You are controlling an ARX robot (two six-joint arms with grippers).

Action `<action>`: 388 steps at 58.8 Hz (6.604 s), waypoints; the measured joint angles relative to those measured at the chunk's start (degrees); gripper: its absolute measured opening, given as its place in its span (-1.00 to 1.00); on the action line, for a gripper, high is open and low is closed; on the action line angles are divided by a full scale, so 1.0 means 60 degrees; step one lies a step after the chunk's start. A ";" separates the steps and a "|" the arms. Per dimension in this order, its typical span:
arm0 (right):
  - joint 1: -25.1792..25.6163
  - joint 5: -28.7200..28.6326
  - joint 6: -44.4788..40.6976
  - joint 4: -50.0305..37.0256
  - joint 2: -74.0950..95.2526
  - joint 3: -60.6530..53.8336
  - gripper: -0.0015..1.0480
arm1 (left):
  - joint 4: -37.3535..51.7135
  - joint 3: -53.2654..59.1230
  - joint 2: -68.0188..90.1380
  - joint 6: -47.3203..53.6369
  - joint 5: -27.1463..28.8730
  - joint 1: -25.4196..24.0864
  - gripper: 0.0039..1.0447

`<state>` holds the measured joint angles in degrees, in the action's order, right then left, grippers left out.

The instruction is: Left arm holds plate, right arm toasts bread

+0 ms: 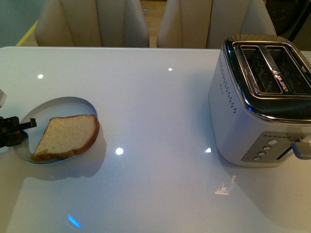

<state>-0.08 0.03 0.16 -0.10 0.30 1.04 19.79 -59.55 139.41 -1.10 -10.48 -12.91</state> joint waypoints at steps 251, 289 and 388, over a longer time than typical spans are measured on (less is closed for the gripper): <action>-0.2524 -0.2670 0.7380 -0.4379 1.3846 0.6120 0.78 | -0.4437 0.0073 -0.7807 -0.6765 0.0222 0.5654 -0.94; -0.2597 -0.2353 0.7129 -0.3697 1.3081 0.6411 -0.93 | -0.4437 0.0073 -0.7807 -0.6768 0.0219 0.5650 -0.94; -0.2670 0.2936 -0.0856 -0.2033 1.4965 0.7603 -0.94 | -0.4437 0.0073 -0.7807 -0.6768 0.0219 0.5650 -0.94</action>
<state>-16.10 17.65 -4.97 -12.29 90.08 46.65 -6.83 -59.11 92.58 -41.71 -9.17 20.99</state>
